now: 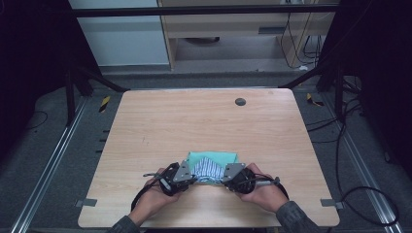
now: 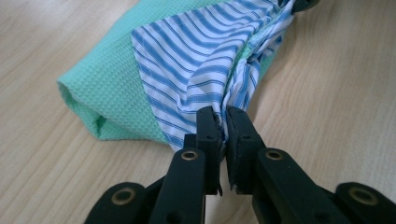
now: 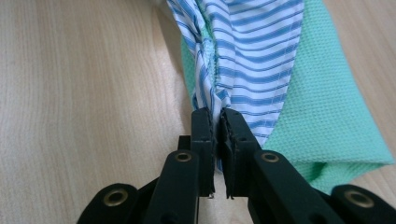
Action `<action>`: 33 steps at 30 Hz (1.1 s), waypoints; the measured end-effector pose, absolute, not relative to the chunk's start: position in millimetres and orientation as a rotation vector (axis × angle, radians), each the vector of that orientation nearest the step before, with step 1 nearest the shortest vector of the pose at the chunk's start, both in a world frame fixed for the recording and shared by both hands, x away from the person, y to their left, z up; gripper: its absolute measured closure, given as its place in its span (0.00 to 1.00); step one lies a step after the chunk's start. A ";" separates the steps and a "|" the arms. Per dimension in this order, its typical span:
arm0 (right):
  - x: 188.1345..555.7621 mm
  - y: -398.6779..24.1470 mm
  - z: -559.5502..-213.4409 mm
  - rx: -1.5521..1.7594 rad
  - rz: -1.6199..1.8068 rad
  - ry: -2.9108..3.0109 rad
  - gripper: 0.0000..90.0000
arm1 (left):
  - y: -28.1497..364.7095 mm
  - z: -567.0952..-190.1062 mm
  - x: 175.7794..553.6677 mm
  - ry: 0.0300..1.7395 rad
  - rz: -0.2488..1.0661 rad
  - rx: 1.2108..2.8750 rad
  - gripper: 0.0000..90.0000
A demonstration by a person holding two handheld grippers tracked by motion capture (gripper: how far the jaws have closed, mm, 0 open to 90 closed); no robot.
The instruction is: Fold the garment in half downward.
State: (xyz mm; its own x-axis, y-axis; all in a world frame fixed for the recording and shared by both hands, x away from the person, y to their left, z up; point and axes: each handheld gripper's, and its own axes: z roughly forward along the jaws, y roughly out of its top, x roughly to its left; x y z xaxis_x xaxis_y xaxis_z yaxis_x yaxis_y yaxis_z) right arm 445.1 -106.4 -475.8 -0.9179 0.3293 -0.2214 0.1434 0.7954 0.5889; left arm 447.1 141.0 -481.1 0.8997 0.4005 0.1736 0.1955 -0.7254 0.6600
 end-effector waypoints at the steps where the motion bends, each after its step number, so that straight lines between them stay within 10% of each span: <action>1: 444.5 -106.2 -476.3 0.353 0.834 2.675 0.94 | 141.0 -481.8 446.2 0.430 0.401 2.390 0.94; 20: 440.8 -107.1 -475.2 0.332 0.800 2.685 0.93 | 142.1 -484.2 439.6 0.436 0.377 2.390 0.94; 33: 421.4 -129.8 -475.1 0.432 0.847 2.682 0.59 | 165.3 -472.5 419.1 0.486 0.348 2.346 0.63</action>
State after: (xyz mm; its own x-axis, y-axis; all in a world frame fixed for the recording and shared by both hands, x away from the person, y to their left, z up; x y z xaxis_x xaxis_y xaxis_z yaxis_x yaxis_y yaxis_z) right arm 421.4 -129.8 -475.1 -0.9113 0.3668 -0.1871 0.1928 0.7817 0.5932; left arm 419.1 165.3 -472.5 0.8932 0.4354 0.1119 0.2455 -0.6809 0.6900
